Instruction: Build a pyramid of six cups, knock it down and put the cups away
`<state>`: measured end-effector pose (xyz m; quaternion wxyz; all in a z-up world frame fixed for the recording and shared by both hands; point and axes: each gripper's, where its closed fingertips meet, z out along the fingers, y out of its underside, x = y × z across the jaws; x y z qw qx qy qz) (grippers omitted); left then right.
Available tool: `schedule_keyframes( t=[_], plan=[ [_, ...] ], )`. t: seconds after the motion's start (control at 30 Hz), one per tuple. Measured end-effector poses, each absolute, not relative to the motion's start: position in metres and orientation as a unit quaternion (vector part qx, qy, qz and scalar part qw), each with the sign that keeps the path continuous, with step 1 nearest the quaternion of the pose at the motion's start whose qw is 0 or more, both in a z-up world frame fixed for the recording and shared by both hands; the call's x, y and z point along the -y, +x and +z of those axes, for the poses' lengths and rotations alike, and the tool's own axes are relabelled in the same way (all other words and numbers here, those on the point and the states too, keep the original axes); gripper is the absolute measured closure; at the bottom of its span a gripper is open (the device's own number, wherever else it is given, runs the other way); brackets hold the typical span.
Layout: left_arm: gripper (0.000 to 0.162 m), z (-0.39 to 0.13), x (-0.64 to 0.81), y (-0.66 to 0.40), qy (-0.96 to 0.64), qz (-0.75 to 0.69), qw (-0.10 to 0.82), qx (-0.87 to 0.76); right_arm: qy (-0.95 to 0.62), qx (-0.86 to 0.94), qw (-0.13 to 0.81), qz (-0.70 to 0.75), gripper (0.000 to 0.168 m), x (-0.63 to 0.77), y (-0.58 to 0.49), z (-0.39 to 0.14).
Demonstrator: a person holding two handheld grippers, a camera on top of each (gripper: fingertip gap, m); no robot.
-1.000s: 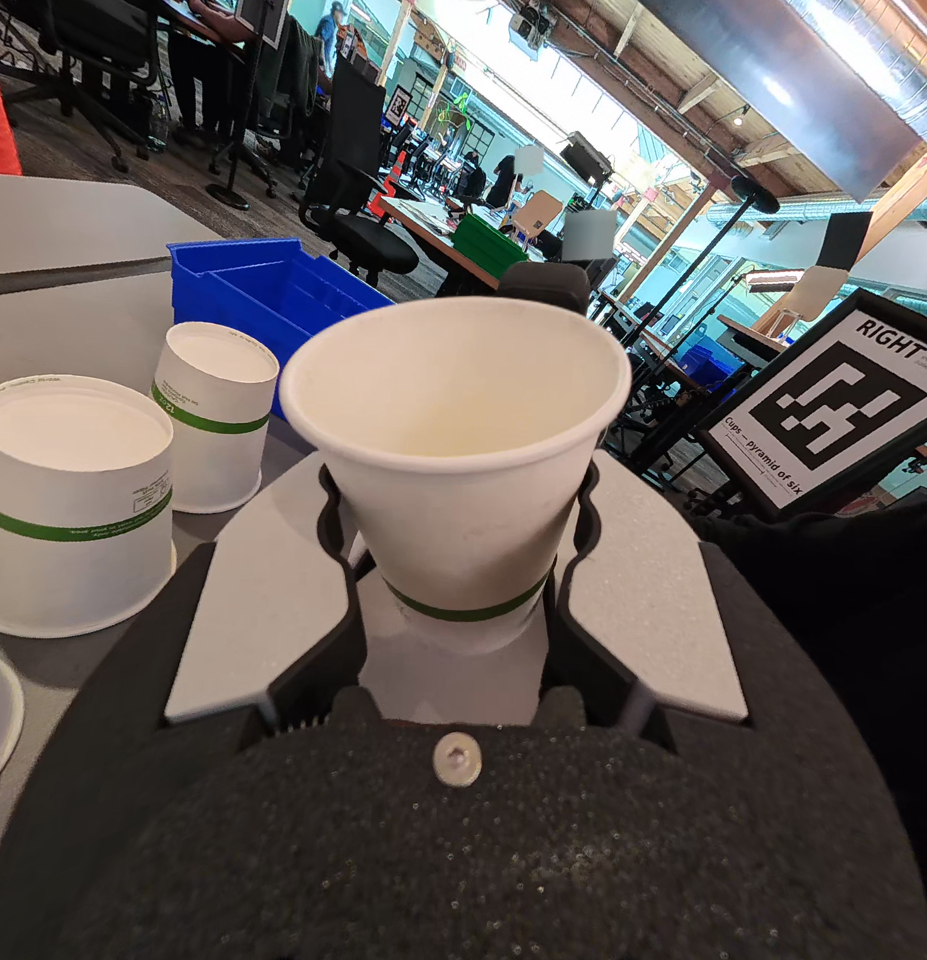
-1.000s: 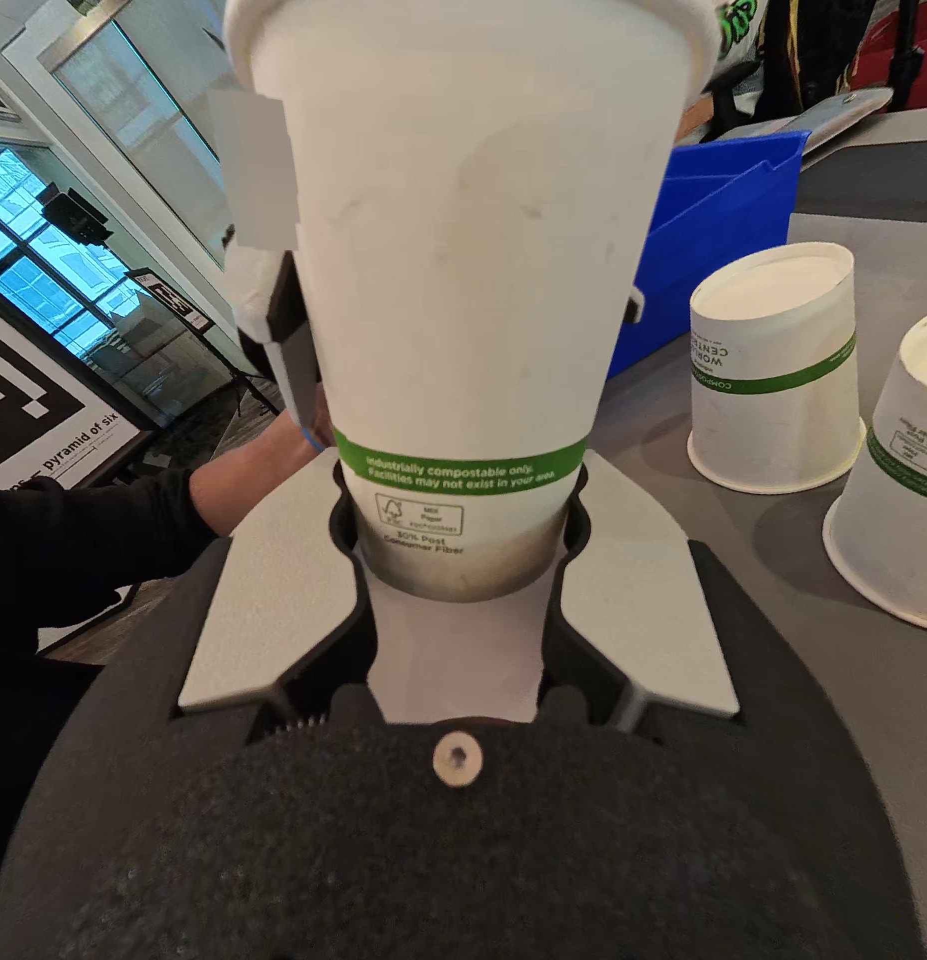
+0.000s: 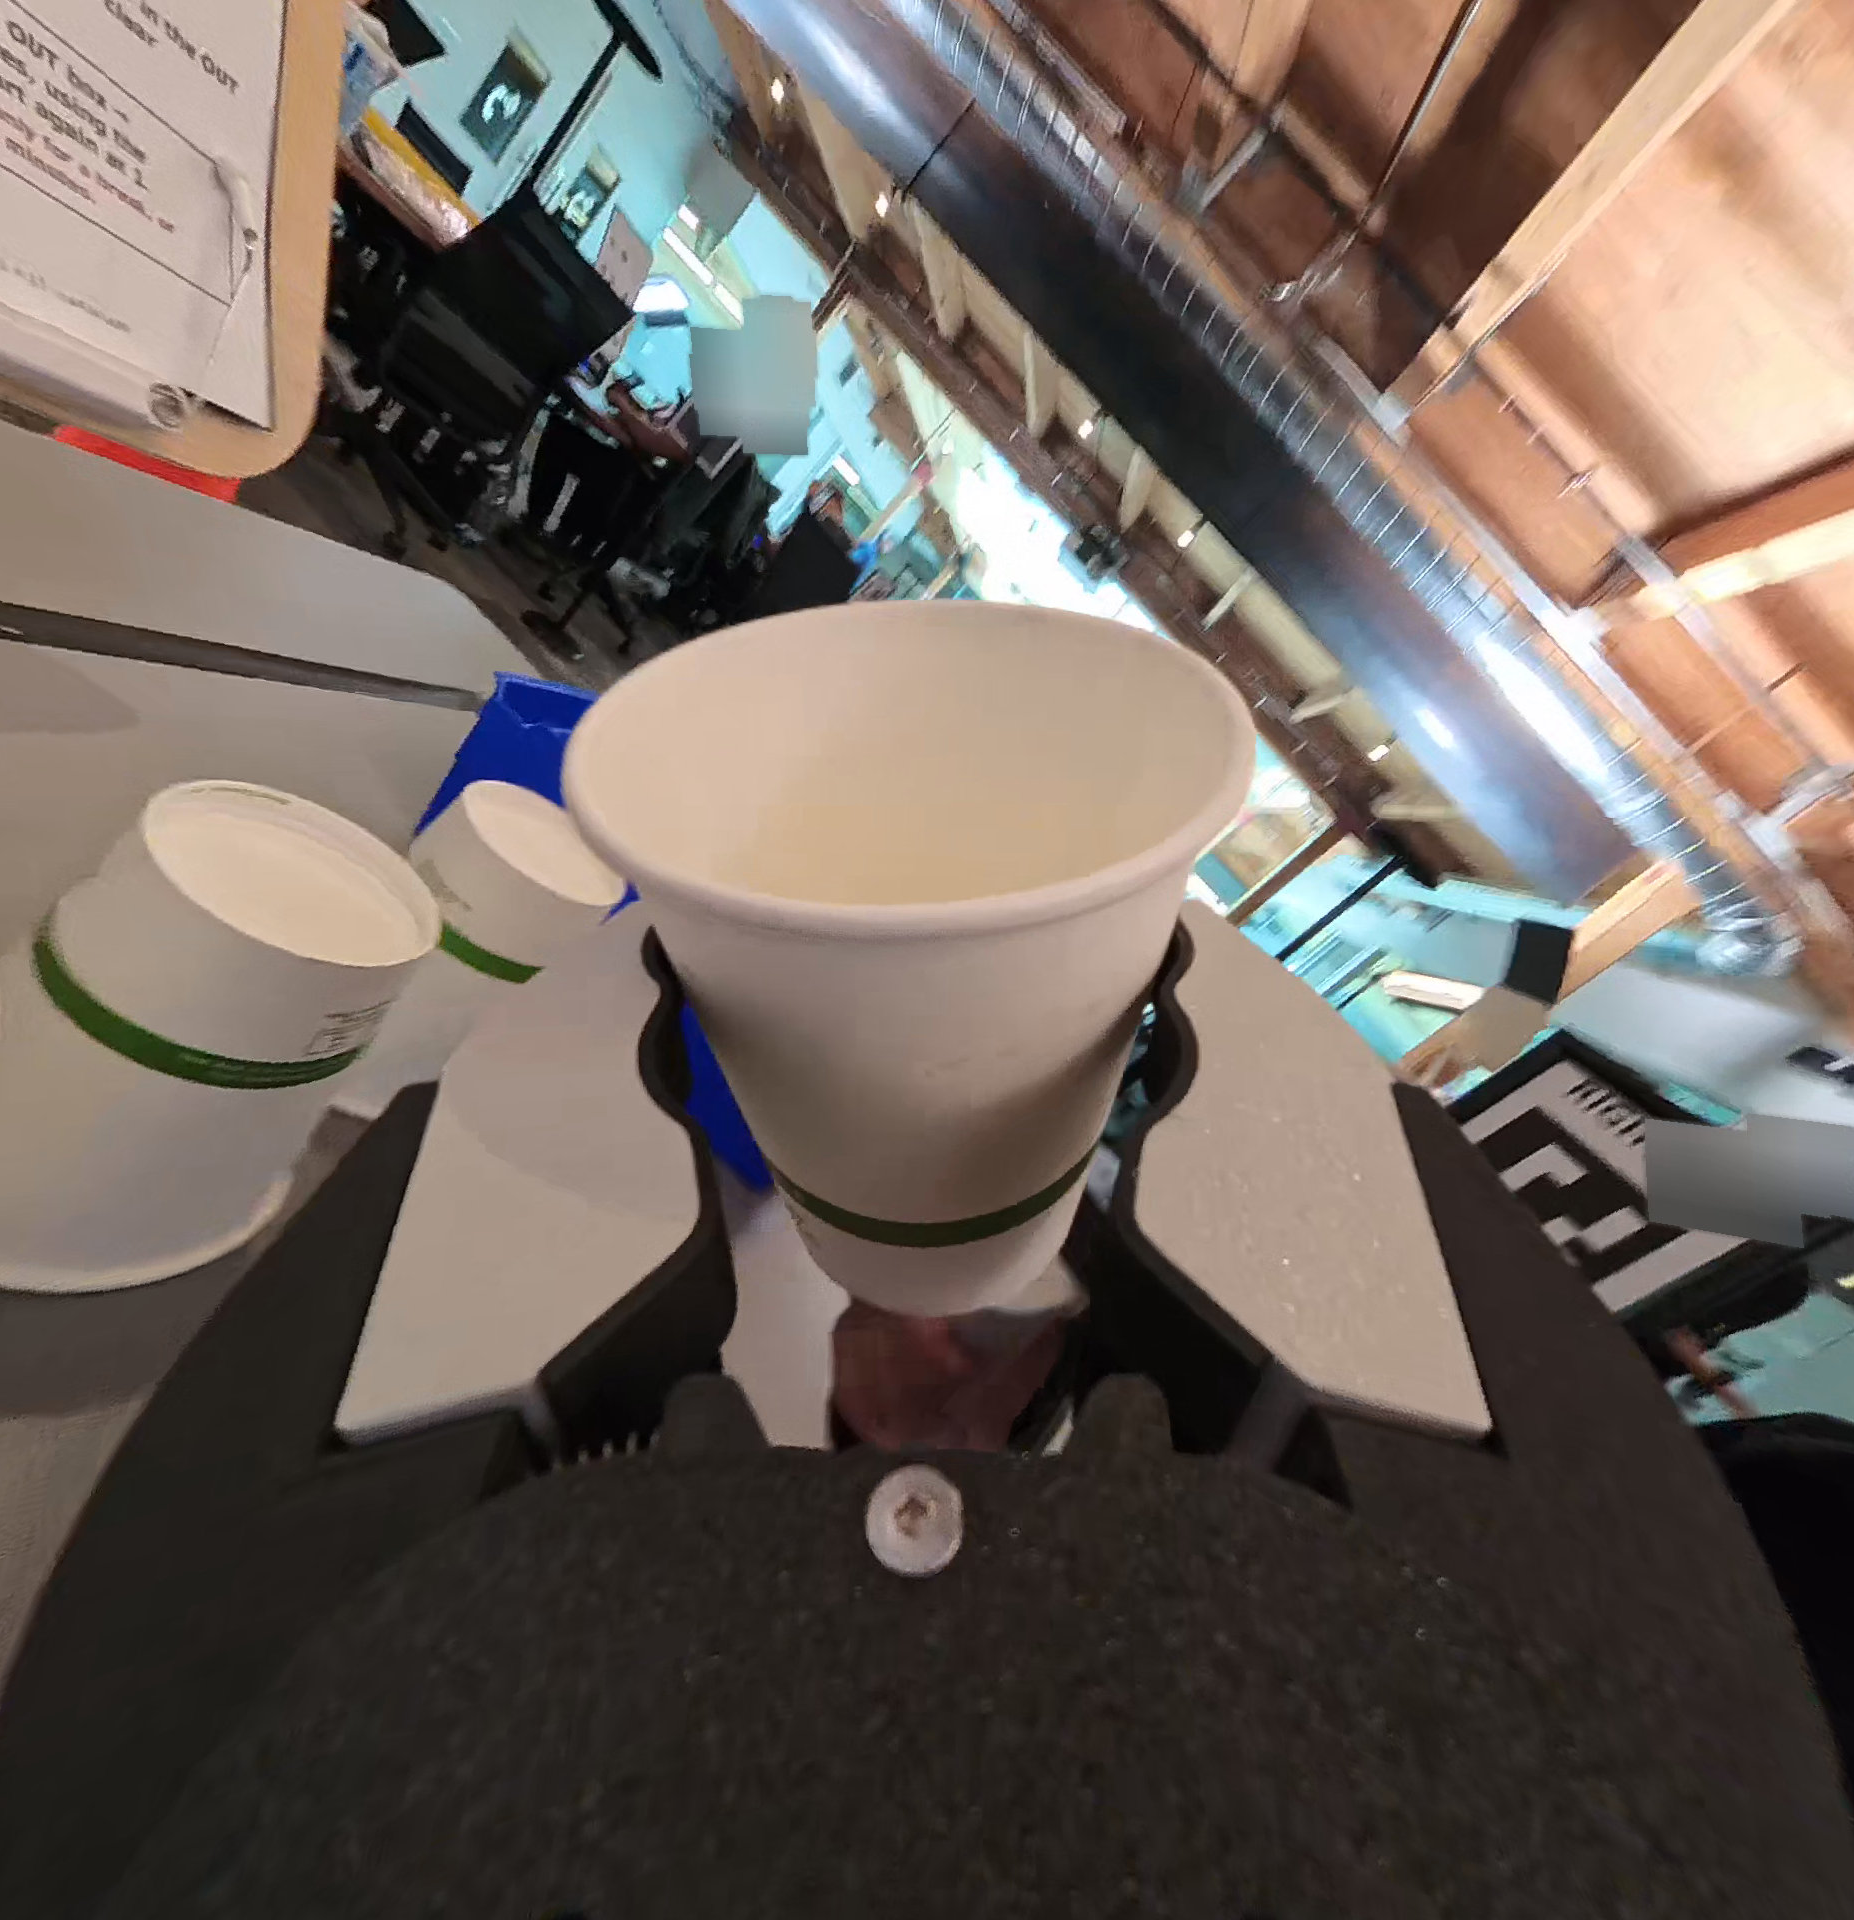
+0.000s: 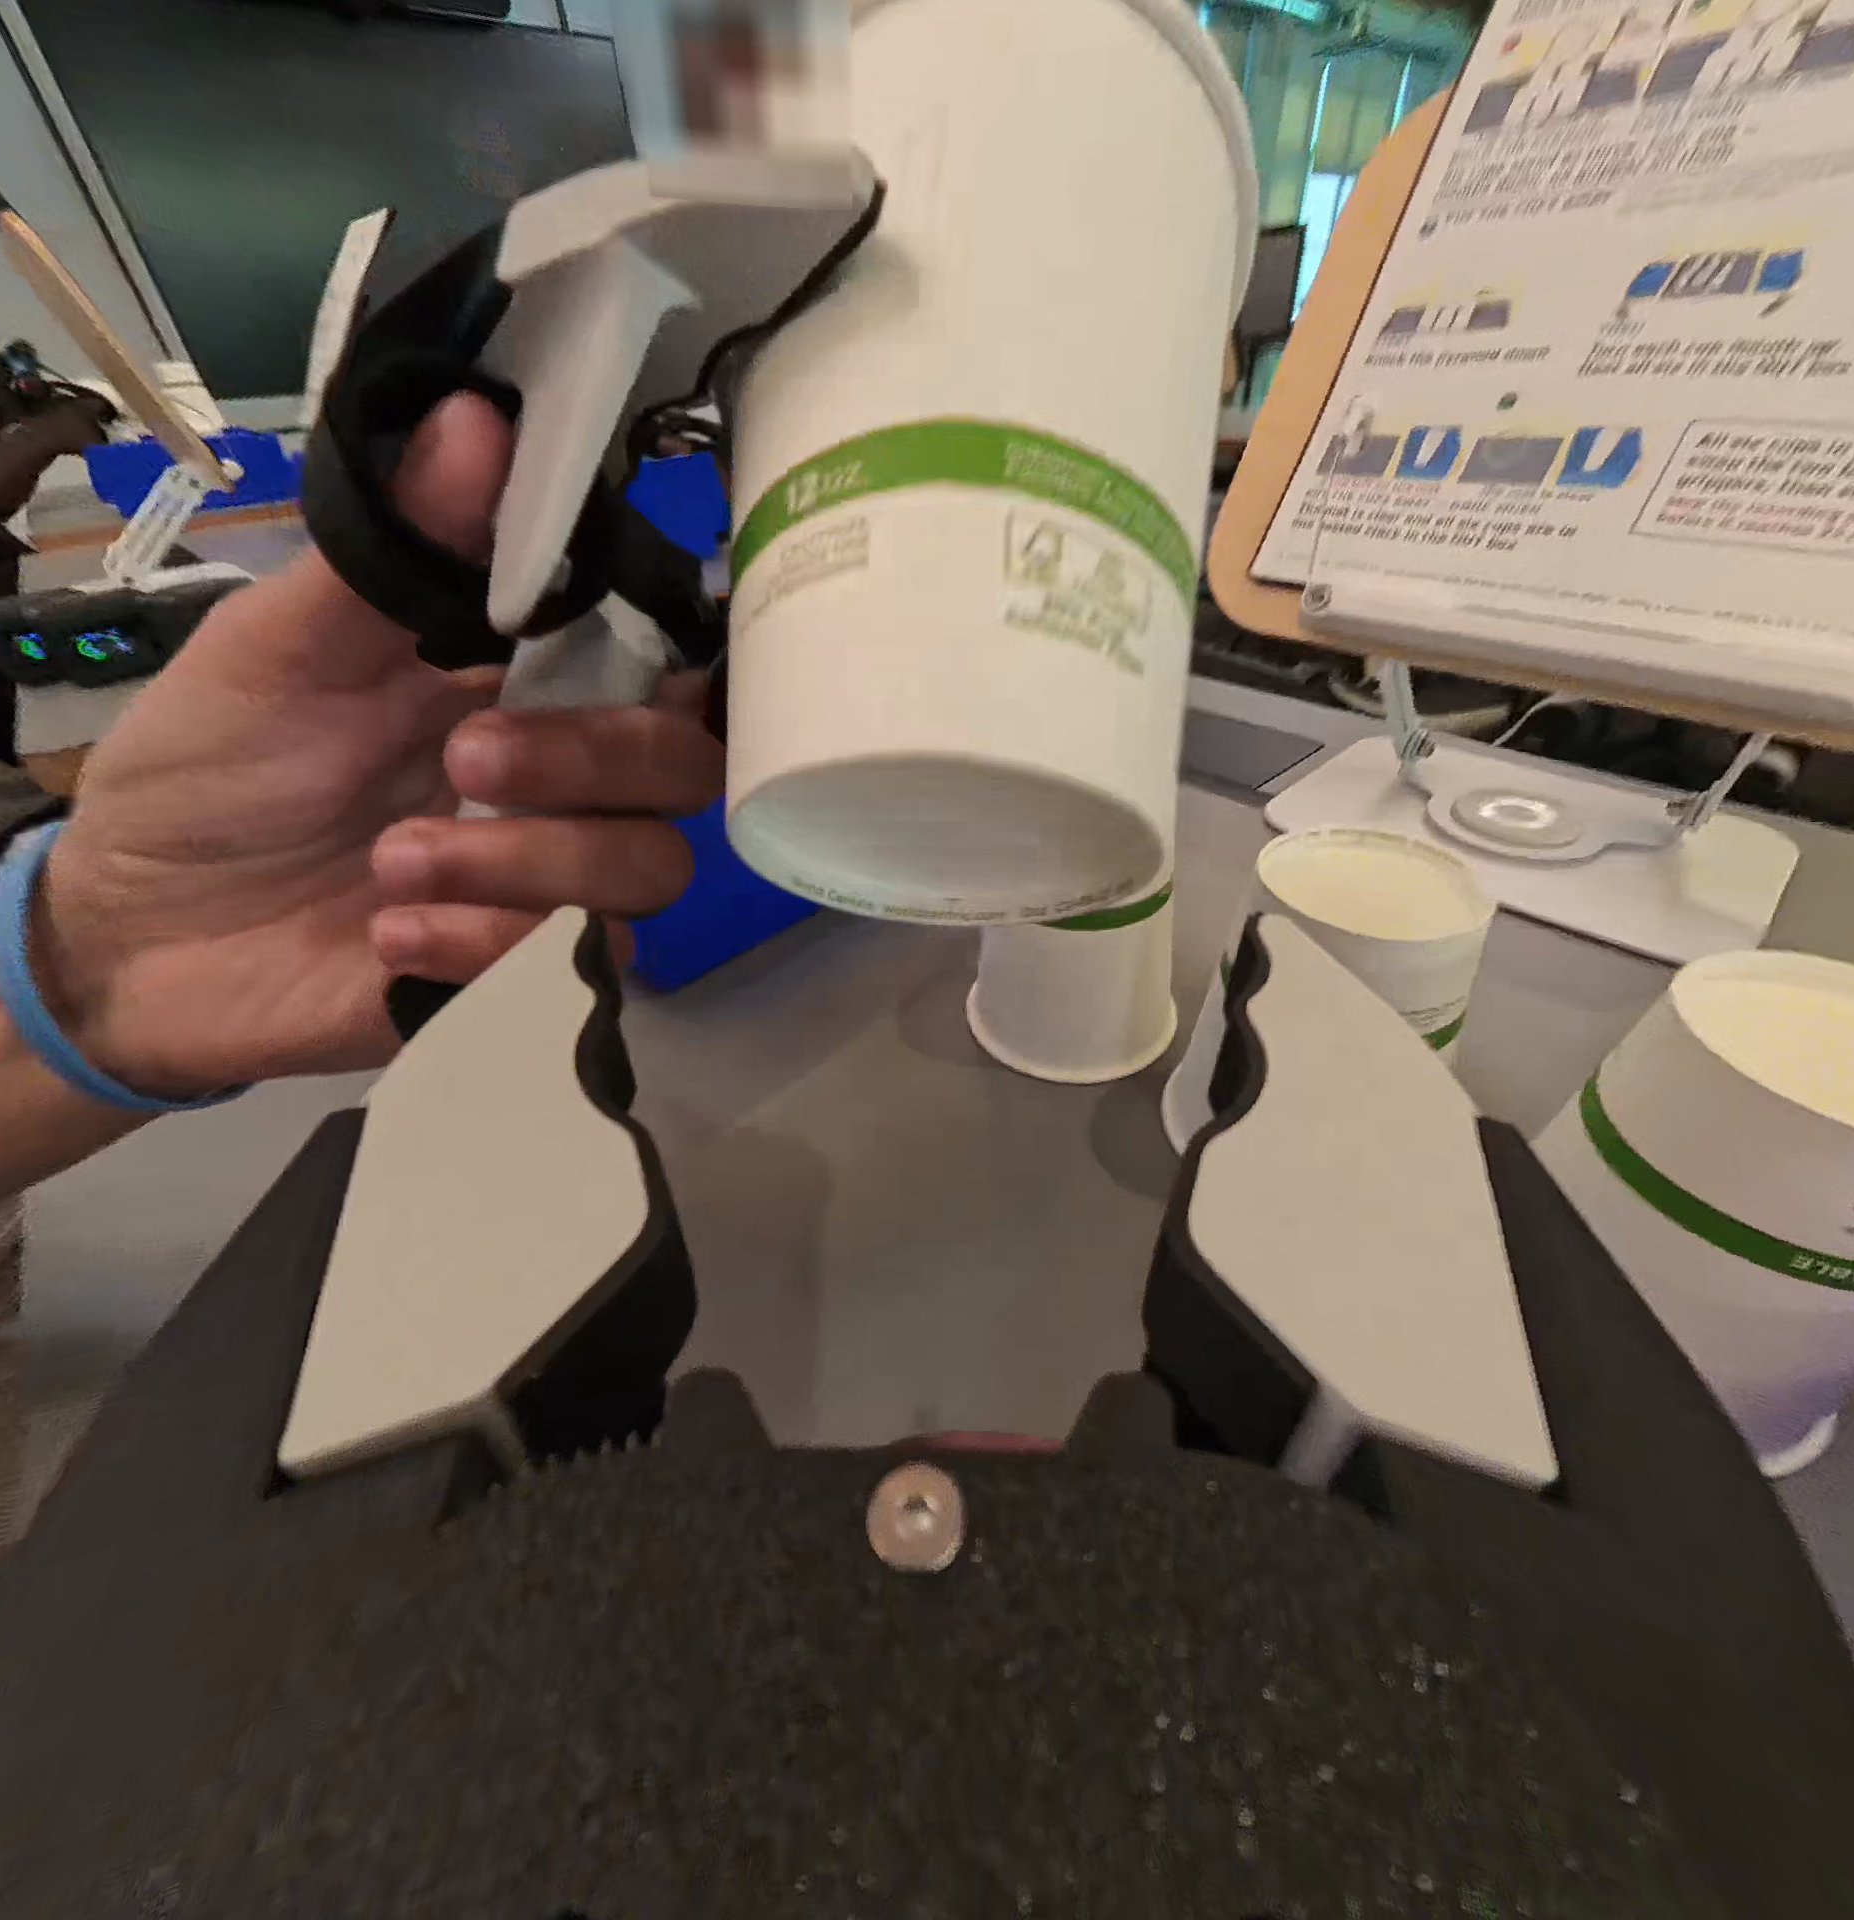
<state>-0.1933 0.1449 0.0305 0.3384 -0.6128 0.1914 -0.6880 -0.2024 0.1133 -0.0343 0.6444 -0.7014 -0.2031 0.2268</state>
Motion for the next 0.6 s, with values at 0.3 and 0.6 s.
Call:
schedule_keyframes(
  t=[0.3,0.6],
  plan=[
    [0.076,0.021,-0.129,-0.178,-0.614,-0.724,0.263,-0.171,-0.646,0.182,0.728,0.139,0.080,-0.110,-0.177,-0.016],
    [0.075,0.014,-0.129,-0.177,-0.616,-0.732,0.238,-0.167,-0.625,0.226,0.734,0.139,0.096,-0.110,-0.164,-0.003]
  ],
)
